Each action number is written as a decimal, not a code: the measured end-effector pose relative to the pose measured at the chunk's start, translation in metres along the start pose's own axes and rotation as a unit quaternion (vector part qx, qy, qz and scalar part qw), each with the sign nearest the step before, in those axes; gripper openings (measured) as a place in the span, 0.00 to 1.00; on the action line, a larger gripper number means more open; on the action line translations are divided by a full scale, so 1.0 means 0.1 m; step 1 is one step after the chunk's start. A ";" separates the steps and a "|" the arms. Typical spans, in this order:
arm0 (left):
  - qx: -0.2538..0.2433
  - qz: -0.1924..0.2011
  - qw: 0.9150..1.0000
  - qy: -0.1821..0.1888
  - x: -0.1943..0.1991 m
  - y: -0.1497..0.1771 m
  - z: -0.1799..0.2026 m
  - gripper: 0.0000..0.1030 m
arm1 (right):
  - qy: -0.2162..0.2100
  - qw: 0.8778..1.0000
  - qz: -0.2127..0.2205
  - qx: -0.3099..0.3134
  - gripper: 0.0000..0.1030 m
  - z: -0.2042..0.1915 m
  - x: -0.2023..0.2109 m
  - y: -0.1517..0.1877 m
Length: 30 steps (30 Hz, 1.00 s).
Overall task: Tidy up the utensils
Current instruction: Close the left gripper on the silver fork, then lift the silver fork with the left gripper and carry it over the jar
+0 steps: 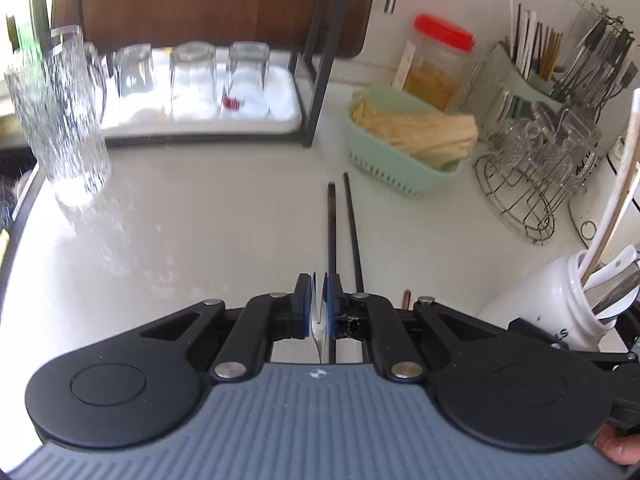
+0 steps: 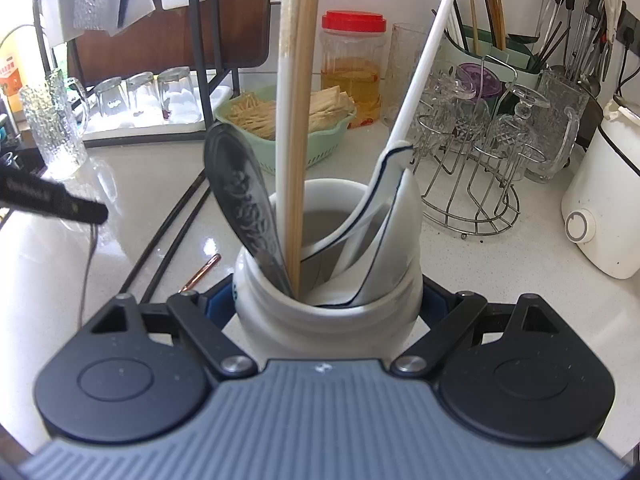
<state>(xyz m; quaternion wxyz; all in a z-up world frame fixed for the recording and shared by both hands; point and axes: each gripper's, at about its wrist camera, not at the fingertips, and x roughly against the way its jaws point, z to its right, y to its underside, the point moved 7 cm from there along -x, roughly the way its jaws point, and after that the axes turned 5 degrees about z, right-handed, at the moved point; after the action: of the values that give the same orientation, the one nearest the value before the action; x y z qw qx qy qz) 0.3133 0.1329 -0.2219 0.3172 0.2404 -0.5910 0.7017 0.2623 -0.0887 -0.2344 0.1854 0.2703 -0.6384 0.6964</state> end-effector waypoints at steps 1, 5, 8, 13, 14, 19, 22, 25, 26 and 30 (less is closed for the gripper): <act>-0.003 0.003 1.000 0.000 0.02 -0.03 0.01 0.09 | 0.000 1.000 0.001 -0.001 0.89 0.00 0.00 0.00; -0.016 0.012 1.000 0.006 0.12 -0.11 0.10 0.09 | 0.001 1.000 0.010 -0.002 0.89 0.00 0.01 0.01; -0.028 0.017 0.999 0.013 0.18 -0.13 0.18 0.09 | 0.003 1.000 0.017 -0.003 0.89 0.00 0.02 0.02; -0.036 0.028 0.999 0.026 0.29 -0.18 0.32 0.09 | 0.003 1.000 0.021 -0.003 0.89 0.00 0.03 0.02; -0.036 0.031 0.998 0.030 0.32 -0.20 0.34 0.09 | 0.003 1.000 0.022 -0.003 0.89 0.00 0.03 0.02; -0.038 0.046 0.997 0.055 0.52 -0.32 0.51 0.09 | 0.005 1.000 0.023 -0.005 0.89 -0.01 0.03 0.02; -0.041 0.057 0.995 0.074 0.66 -0.42 0.62 0.09 | 0.006 1.000 0.024 -0.006 0.89 -0.01 0.04 0.02; -0.046 0.072 0.992 0.091 0.81 -0.54 0.75 0.09 | 0.007 1.000 0.025 -0.008 0.89 -0.01 0.04 0.02; -0.048 0.078 0.991 0.099 0.86 -0.58 0.79 0.09 | 0.008 1.000 0.025 -0.008 0.89 -0.01 0.04 0.02; -0.057 0.102 0.985 0.126 1.06 -0.78 0.98 0.09 | 0.008 1.000 0.026 -0.008 0.89 -0.01 0.05 0.02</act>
<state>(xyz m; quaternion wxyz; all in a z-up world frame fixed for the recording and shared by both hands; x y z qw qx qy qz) 0.2940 0.0614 -0.0752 0.3288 0.0698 -0.6069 0.7202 0.2569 -0.0882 -0.2335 0.1746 0.2468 -0.6493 0.6979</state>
